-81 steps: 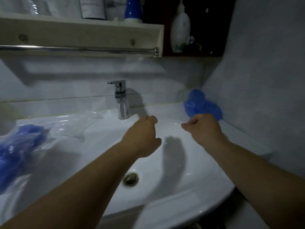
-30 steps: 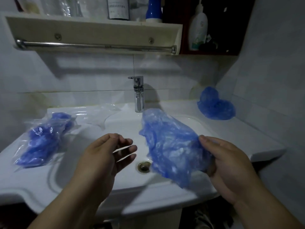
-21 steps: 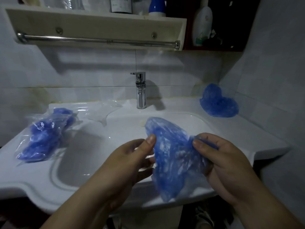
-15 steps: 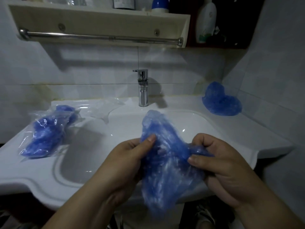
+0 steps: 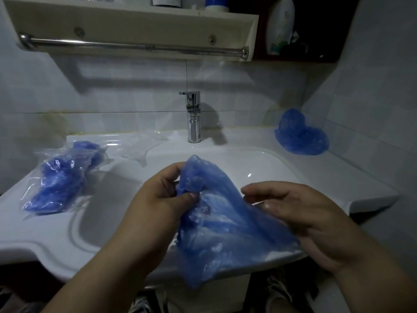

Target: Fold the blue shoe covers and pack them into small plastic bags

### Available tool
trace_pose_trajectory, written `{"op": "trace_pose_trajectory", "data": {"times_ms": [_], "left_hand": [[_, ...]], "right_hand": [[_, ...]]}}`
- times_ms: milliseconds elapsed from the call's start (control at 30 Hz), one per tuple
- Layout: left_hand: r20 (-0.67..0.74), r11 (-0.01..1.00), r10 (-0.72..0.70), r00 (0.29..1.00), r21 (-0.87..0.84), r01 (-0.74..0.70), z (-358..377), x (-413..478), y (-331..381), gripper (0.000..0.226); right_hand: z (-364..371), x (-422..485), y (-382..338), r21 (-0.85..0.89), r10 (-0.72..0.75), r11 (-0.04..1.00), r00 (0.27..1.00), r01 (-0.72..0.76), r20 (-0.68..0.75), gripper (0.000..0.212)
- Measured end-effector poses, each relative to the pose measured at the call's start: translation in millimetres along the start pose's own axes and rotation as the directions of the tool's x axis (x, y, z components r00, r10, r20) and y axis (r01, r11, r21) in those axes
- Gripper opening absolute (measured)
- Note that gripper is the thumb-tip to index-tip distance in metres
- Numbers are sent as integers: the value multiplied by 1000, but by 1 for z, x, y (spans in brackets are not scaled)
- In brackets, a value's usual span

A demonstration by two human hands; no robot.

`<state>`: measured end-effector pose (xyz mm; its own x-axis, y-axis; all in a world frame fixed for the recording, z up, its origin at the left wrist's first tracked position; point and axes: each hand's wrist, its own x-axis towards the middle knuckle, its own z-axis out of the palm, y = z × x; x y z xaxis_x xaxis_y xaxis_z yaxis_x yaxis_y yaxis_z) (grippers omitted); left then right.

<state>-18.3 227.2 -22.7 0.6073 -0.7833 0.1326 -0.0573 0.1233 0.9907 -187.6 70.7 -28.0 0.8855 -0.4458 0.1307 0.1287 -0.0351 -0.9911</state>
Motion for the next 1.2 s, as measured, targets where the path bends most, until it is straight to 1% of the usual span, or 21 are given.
{"op": "trace_pose_trajectory", "data": {"times_ms": [100, 133, 167, 200, 300, 367, 433, 567, 633, 700, 800, 833, 867, 900, 933, 967, 1000, 1033, 1067, 1133, 1200], "left_hand": [[49, 999, 31, 998, 29, -33, 5, -2, 0, 40], [50, 998, 43, 998, 45, -45, 6, -2, 0, 39], [39, 996, 53, 998, 66, -55, 7, -2, 0, 35], [19, 994, 64, 998, 89, -65, 7, -2, 0, 31], [-68, 991, 77, 995, 117, -69, 7, 0, -2, 23], [-100, 991, 68, 993, 121, -56, 8, -1, -1, 23], [-100, 991, 55, 993, 127, -42, 9, -2, 1, 23], [-26, 984, 25, 999, 179, -20, 7, -4, 4, 21], [-7, 976, 20, 1000, 216, -18, 5, -3, 4, 21], [0, 972, 40, 999, 233, -39, 3, -2, 3, 17], [-16, 989, 45, 999, 142, -43, 1, 1, 1, 17], [-29, 995, 44, 999, 93, -41, 0, 1, 1, 19], [-43, 998, 47, 998, 44, -45, -1, 1, 1, 19], [-59, 999, 54, 997, -3, -54, -1, 1, 2, 19], [-73, 997, 59, 996, -45, -62, -1, 1, 3, 18], [-80, 994, 58, 995, -83, -64, -2, 0, 5, 19], [-79, 992, 58, 995, -111, -67, -3, 0, 6, 24], [-74, 989, 61, 995, -128, -70, -4, 0, 7, 28], [-67, 989, 67, 996, -127, -75, -6, 0, 6, 29], [-36, 993, 61, 997, -98, -64, -10, 1, 6, 31], [26, 999, 31, 999, -30, -31, -16, 3, 6, 36]], "right_hand": [[17, 2, 1, -236, -3, 972, 1000, -2, -22, 24], [22, 2, 1, -317, -14, 948, 999, -1, -45, 20], [24, 3, 2, -355, -26, 935, 996, -6, -86, 21], [24, 3, 4, -340, -32, 940, 990, -17, -137, 27], [25, 2, 2, -199, -11, 979, 956, -50, -293, 44], [27, 3, 2, -178, -11, 983, 944, -51, -331, 51], [28, 3, 2, -200, -27, 979, 936, -47, -351, 45], [25, 3, 1, -214, -76, 977, 909, -15, -411, 35], [22, 5, 0, -149, -97, 988, 878, 30, -469, 32], [21, 8, -2, -41, -84, 996, 828, 73, -554, 36], [17, 9, -2, 86, 0, 994, 776, 70, -631, 41], [16, 9, -2, 134, 32, 989, 797, 62, -604, 40], [12, 8, -2, 183, 61, 982, 843, 46, -535, 44], [11, 7, -2, 197, 84, 980, 886, 8, -456, 57], [8, 6, 0, 149, 87, 988, 925, -34, -371, 70], [8, 4, 0, 86, 100, 993, 949, -77, -300, 73], [6, 3, 2, 29, 102, 995, 960, -98, -259, 62], [6, 3, 1, 14, 106, 994, 962, -106, -252, 44], [5, 3, 2, 38, 101, 995, 953, -94, -287, 28], [1, 4, -1, 144, 97, 989, 917, -44, -386, 6], [-7, 5, -4, 244, 78, 969, 877, 46, -474, 20]]}}
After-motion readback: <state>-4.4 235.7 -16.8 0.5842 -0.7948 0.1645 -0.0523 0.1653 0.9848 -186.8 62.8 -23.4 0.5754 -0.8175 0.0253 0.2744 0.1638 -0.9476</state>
